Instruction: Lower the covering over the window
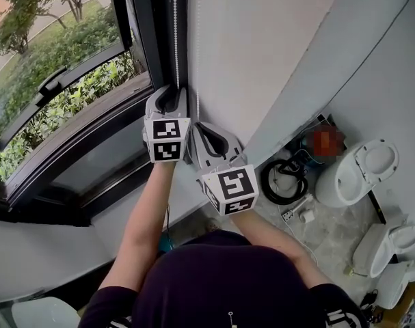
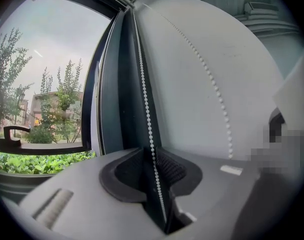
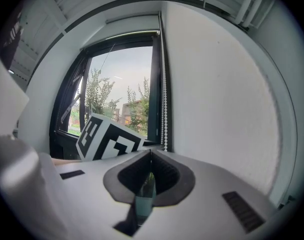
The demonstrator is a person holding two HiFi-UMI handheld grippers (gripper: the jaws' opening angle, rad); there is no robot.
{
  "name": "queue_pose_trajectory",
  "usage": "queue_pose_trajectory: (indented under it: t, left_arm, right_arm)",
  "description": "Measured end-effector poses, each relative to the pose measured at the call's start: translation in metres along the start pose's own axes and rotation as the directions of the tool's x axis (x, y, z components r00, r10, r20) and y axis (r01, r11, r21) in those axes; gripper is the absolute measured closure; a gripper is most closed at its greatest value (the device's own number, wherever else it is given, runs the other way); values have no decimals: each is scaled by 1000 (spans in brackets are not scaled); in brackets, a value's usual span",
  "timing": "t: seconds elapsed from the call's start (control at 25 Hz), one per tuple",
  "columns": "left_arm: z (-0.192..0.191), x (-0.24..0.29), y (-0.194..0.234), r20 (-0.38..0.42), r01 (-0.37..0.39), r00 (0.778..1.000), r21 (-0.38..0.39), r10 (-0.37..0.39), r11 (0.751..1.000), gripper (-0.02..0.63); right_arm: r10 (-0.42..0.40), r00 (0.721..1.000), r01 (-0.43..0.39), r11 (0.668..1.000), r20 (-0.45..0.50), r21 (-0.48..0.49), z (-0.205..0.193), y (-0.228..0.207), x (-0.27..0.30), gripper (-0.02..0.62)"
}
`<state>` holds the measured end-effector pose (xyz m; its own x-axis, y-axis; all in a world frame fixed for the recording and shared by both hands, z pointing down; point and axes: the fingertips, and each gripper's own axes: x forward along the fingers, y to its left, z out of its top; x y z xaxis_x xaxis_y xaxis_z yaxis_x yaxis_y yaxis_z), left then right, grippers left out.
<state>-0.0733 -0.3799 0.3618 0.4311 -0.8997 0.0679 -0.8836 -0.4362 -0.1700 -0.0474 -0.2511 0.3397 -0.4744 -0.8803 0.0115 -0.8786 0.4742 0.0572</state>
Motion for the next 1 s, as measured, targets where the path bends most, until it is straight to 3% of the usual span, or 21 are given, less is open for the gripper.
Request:
queue_pose_trajectory:
  t: [0.16,0.36,0.56,0.8,1.0]
  left_arm:
    - [-2,-9,-1,0,3,1000,-9,-3,1000,590]
    - [-1,-34,-9,14,54,998,-39,-53,998,592]
    - [-8,-78,-27,1,145,989,-79,-145,986,592]
    - [-9,-124,-46,12,196,981,-99,-196,976,592]
    - [-10,-151,-68,30,218,976,-89,-216,972,592]
  right_arm:
    - [5,1000,-5,1000,1,6,0,0,-4,581]
    - [20,1000,-21,1000,19,15,5,-1,-12,581]
    - [91,995,-91,996,32,1,11,11,-19,581]
    - [155,985,-153,988,69,-39,27,25,-30,581]
    - [219,973,-221,975,76,14,29,31,-40,581]
